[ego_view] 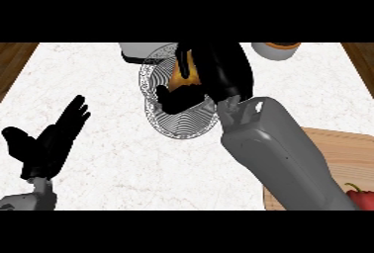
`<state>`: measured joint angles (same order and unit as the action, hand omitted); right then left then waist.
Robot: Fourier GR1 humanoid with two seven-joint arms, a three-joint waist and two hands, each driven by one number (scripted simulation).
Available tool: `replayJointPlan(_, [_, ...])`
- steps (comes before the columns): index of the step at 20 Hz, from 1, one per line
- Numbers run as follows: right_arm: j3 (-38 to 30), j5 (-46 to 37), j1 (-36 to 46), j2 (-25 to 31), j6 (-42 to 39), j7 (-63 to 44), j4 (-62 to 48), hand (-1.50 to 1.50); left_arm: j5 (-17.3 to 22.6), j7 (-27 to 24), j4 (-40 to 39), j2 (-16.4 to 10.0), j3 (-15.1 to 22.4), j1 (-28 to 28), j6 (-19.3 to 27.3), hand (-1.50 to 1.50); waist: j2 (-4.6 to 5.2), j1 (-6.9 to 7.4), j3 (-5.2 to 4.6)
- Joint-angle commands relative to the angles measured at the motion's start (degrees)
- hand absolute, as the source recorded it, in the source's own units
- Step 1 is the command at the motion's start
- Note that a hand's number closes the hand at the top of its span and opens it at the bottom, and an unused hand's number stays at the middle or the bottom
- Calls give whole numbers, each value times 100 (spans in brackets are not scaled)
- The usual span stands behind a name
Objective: Pick the pear from the cutting board and place it in the tiered basket
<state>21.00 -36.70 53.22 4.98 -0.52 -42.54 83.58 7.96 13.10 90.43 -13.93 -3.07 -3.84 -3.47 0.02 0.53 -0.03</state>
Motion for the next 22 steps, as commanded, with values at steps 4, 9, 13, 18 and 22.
replayJointPlan(4, [-161, -604, 107, -361, 551, 939, -1378, 150, -132, 3, -231, -3, -118, -307, 13, 0, 15, 6, 1])
replayJointPlan(9, [-237, -923, 128, -493, 1234, 1286, -2089, 150, -121, 4, 193, 100, -44, 189, -72, 0, 13, 40, 2])
replayJointPlan(13, [-176, -895, 232, -496, 2330, 1358, -2199, 150, -21, -175, -29, -5, -190, 109, -251, 0, 21, 71, 1])
replayJointPlan(18, [279, -126, 556, -498, 2810, 1379, -2802, -150, -110, 177, -21, 146, -102, -288, -103, 0, 15, 70, 1])
replayJointPlan(22, [201, -7, 1100, -497, 2884, 1732, -3598, -150, -276, -61, -346, 195, -107, -294, -70, 0, 28, 79, 0])
